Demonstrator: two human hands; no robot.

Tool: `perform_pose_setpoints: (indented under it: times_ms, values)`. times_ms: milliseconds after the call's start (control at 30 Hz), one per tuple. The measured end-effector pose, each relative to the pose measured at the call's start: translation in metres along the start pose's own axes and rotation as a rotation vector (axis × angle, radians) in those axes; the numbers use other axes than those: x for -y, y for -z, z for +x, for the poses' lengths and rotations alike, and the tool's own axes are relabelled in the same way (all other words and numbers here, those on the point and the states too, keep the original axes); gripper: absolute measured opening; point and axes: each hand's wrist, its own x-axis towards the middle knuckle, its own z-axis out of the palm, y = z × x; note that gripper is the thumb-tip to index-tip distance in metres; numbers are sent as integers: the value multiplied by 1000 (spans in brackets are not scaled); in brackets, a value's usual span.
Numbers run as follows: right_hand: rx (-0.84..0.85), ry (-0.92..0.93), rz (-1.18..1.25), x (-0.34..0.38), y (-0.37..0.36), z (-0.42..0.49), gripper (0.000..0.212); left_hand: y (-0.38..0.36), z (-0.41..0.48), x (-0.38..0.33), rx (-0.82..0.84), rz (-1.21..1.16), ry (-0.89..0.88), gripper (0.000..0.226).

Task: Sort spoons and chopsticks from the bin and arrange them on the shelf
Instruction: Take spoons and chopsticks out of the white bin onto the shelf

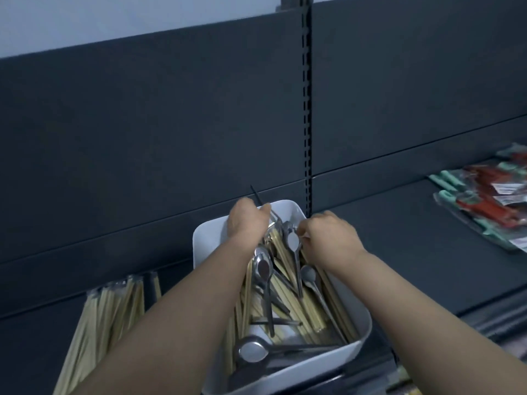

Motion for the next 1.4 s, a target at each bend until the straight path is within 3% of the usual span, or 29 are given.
perform_pose_setpoints:
  times_ms: [100,300,467,567,700,767,933,1100,1233,1400]
  values:
    - [7,42,68,-6,1,7,30,-10,14,-2,-100,-109,58,38]
    - [18,60,119,-13,-1,13,28,-20,21,-12,-198,-177,112,23]
    - [-1,24,107,-10,-2,13,28,-12,-5,0,-187,-333,-204,16]
    - [-7,-3,103,-6,-3,9,30,9,-30,20,-65,-166,-425,9]
    - [-24,-4,92,6,-7,5,41,21,-56,49,370,118,-545,14]
    - [-13,-8,99,17,-9,2,40,22,-64,60,525,152,-514,21]
    - [145,-97,36,45,-21,-8,29,30,-62,74,249,290,-269,22]
    - [356,-242,-21,53,-34,-19,47,28,-63,77,298,366,-98,15]
    - [330,-291,13,53,-34,-22,44,21,-68,78,365,340,-80,9]
    - [244,-287,85,43,-24,-27,28,10,-77,68,399,356,-88,26]
